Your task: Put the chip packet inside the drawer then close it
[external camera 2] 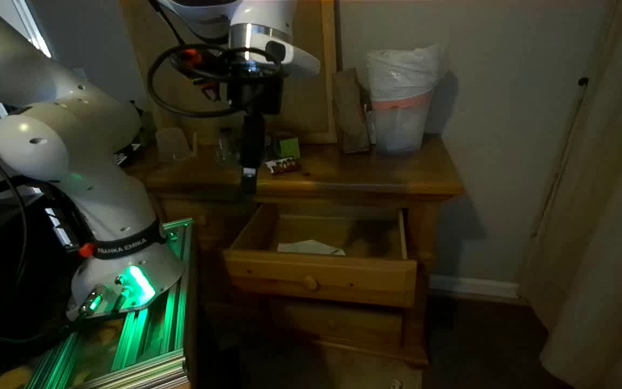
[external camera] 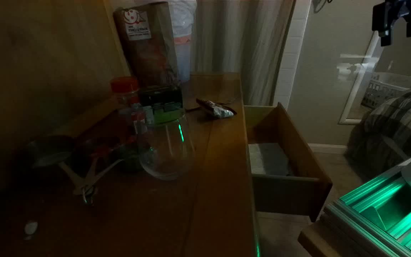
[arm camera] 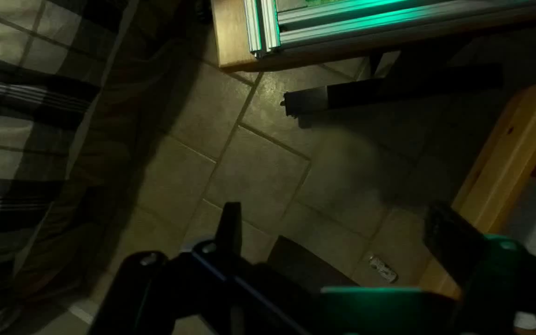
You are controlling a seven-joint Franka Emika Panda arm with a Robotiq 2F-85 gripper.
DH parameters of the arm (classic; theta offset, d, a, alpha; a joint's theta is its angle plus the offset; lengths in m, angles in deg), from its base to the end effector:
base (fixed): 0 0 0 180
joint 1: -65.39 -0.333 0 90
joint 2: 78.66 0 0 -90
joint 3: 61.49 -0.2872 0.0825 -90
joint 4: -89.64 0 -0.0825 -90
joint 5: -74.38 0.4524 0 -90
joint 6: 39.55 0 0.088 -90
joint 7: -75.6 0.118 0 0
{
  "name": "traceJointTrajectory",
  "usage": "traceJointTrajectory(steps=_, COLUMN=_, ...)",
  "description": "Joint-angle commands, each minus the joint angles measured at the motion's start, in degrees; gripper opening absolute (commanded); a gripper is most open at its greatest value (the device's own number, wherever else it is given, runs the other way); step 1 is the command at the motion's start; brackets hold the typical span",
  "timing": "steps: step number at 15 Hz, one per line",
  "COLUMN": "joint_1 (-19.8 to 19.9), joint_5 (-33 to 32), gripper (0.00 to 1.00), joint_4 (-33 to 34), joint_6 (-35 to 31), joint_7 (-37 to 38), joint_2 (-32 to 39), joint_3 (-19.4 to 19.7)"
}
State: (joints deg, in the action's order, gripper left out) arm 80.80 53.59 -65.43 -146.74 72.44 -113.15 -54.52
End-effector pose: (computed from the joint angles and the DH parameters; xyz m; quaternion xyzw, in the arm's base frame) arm 0.3602 -0.1718 0.3235 0.9818 -0.0773 -0.1389 0.1043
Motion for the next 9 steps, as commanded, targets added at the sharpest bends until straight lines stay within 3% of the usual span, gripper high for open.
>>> traceJointTrajectory(steps=1, joint_1=-0.96, joint_5=-0.39, gripper=1.00, joint_4=0.13, joint_6=0.36, joint_7=0.41, joint_2=-0.08, joint_3=0.85)
traceJointTrajectory(steps=9, joint_1=-2.08, joint_5=0.29, gripper=1.00, joint_4=-0.10, joint_6=-0.08, joint_7=0.15, joint_2=0.08, joint_3=0.28)
